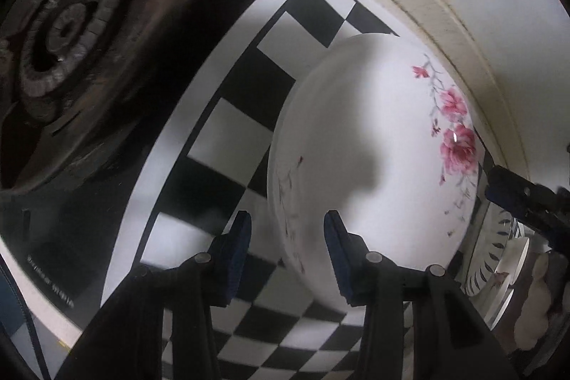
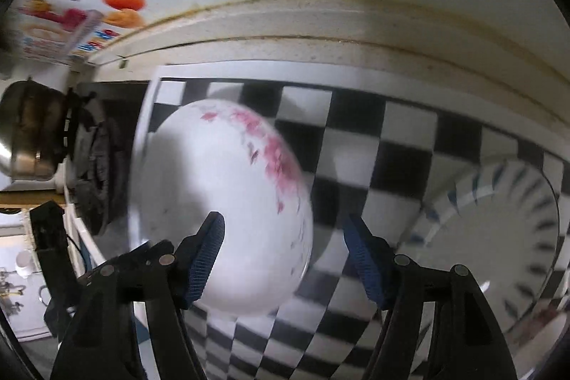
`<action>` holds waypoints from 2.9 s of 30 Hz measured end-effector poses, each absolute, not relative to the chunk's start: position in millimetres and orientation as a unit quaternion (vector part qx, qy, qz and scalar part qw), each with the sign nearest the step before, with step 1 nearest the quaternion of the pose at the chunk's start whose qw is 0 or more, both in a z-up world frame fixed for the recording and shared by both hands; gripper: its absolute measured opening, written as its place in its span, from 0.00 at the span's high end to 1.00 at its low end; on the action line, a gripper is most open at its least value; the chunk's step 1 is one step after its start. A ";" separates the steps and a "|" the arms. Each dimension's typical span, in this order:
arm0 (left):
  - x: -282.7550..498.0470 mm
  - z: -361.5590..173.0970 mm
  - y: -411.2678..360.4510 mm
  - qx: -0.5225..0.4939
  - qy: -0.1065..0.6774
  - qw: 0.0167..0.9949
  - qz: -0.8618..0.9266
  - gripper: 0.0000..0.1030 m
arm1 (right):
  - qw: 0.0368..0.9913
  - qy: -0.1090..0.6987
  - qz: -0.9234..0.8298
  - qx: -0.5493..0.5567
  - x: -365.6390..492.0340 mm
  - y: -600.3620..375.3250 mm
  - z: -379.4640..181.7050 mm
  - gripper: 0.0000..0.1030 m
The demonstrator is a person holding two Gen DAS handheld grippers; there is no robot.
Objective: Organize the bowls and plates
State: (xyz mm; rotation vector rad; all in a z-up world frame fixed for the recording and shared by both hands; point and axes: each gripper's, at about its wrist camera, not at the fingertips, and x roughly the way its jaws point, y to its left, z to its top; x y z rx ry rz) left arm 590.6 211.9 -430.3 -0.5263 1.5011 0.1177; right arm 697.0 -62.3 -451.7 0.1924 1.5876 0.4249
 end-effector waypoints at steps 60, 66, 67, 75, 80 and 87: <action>501.4 -315.4 120.6 -0.138 0.626 0.765 -0.057 0.71 | 0.716 0.654 0.167 0.178 549.8 -186.2 -369.2 0.88; 480.1 -305.6 87.3 -0.128 0.629 0.763 -0.082 0.71 | 0.728 0.638 0.156 0.197 510.1 -228.5 -348.7 0.88; 476.4 -304.0 81.3 -0.126 0.629 0.762 -0.086 0.71 | 0.729 0.636 0.154 0.199 502.9 -236.0 -346.5 0.88; 456.8 -300.0 45.2 -0.100 0.633 0.759 -0.113 0.71 | 0.725 0.637 0.134 0.226 451.4 -279.5 -354.2 0.88; 449.9 -309.4 28.4 -0.086 0.641 0.753 -0.123 0.71 | 0.715 0.644 0.125 0.241 427.2 -297.9 -371.4 0.88; 440.6 -334.8 9.8 -0.069 0.662 0.735 -0.129 0.71 | 0.702 0.656 0.111 0.254 406.0 -316.2 -398.3 0.88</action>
